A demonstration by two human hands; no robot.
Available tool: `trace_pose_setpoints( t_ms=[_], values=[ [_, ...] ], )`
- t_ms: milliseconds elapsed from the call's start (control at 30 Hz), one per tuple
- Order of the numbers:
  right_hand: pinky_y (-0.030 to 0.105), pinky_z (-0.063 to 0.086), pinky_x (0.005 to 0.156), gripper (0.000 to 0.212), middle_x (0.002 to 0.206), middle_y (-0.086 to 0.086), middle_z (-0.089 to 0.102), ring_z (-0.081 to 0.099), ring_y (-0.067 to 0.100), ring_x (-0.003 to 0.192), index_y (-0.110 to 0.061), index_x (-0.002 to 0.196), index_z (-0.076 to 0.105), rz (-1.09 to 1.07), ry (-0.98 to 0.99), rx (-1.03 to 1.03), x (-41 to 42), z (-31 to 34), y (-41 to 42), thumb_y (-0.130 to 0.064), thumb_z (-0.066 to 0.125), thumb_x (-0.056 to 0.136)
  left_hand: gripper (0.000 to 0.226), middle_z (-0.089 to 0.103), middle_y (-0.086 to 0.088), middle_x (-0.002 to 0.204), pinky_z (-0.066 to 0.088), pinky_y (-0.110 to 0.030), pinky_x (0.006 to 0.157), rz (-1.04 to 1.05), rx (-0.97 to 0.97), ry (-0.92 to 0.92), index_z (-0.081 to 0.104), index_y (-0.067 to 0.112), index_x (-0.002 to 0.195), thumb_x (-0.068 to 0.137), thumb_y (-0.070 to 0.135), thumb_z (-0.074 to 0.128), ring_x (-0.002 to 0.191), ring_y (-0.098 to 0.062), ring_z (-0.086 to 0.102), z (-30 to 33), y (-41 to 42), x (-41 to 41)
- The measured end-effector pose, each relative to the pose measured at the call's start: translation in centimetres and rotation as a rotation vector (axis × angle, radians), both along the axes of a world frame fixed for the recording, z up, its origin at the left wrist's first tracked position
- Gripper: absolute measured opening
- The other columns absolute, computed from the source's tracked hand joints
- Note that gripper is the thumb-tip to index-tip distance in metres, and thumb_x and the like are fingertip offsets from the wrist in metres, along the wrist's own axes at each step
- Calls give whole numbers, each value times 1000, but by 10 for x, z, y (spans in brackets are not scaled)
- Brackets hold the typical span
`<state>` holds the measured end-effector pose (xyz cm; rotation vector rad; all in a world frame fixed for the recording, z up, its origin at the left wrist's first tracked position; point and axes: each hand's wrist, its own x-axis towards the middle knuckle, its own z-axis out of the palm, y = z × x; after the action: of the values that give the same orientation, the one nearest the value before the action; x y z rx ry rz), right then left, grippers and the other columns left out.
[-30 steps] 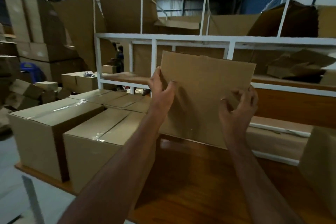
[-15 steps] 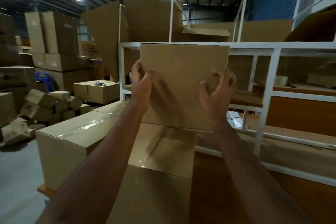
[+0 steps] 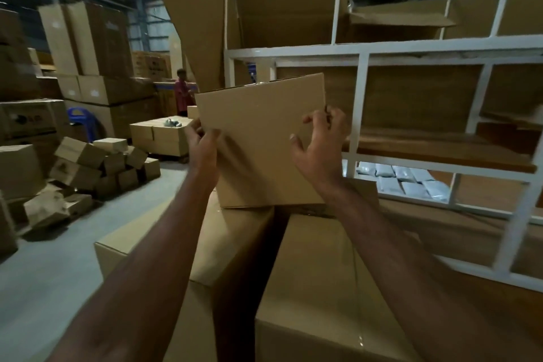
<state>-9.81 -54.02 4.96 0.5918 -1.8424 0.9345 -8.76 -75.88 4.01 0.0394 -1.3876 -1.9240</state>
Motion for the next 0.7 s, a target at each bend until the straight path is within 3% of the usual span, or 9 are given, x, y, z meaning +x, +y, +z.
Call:
trace_pose_setpoints(
  t_ms=[167, 333, 400, 500, 600, 700],
  values=[
    [2, 26, 83, 38, 137, 17, 37, 27, 13, 124, -11, 116, 57, -23, 15, -46, -23, -3, -23, -23, 74, 84, 51, 58, -6, 130, 47, -32, 87, 9, -32, -10, 41, 21, 141, 95, 21, 63, 118, -21, 56, 5, -23, -20],
    [-6, 23, 87, 37, 135, 19, 37, 34, 20, 124, -9, 114, 58, -17, 23, -65, -40, -14, -39, -19, 74, 82, 46, 56, -2, 130, 46, -34, 91, 6, -127, 1, 43, 26, 138, 95, 18, 59, 118, -18, 54, 14, -44, -36],
    [1, 24, 95, 36, 138, 19, 35, 36, 24, 128, -9, 115, 58, 2, 11, -20, -44, -18, -46, -17, 73, 83, 55, 55, -1, 134, 46, -37, 96, 5, -206, -43, 43, 28, 142, 91, 22, 61, 122, -19, 53, 13, -55, -40],
    [23, 38, 102, 33, 142, 16, 33, 39, 26, 131, -11, 116, 59, 44, -8, 65, -46, -28, -54, -14, 71, 85, 68, 55, 0, 136, 47, -48, 102, 69, -267, -162, 42, 41, 143, 80, 36, 66, 125, -23, 52, 1, -70, -43],
    [14, 34, 97, 41, 144, 15, 34, 40, 27, 132, -11, 123, 57, 36, -24, 93, -48, -34, -54, -10, 71, 84, 84, 46, -3, 145, 40, -61, 108, 154, -353, -247, 28, 49, 148, 75, 47, 69, 133, -29, 44, -13, -79, -48],
    [17, 36, 93, 55, 140, 18, 38, 45, 29, 126, -10, 134, 46, 35, -59, 87, -51, -41, -49, -9, 70, 84, 89, 26, -8, 158, 29, -59, 115, 207, -420, -349, 9, 40, 158, 90, 44, 67, 144, -35, 25, -12, -65, -41]
  ],
)
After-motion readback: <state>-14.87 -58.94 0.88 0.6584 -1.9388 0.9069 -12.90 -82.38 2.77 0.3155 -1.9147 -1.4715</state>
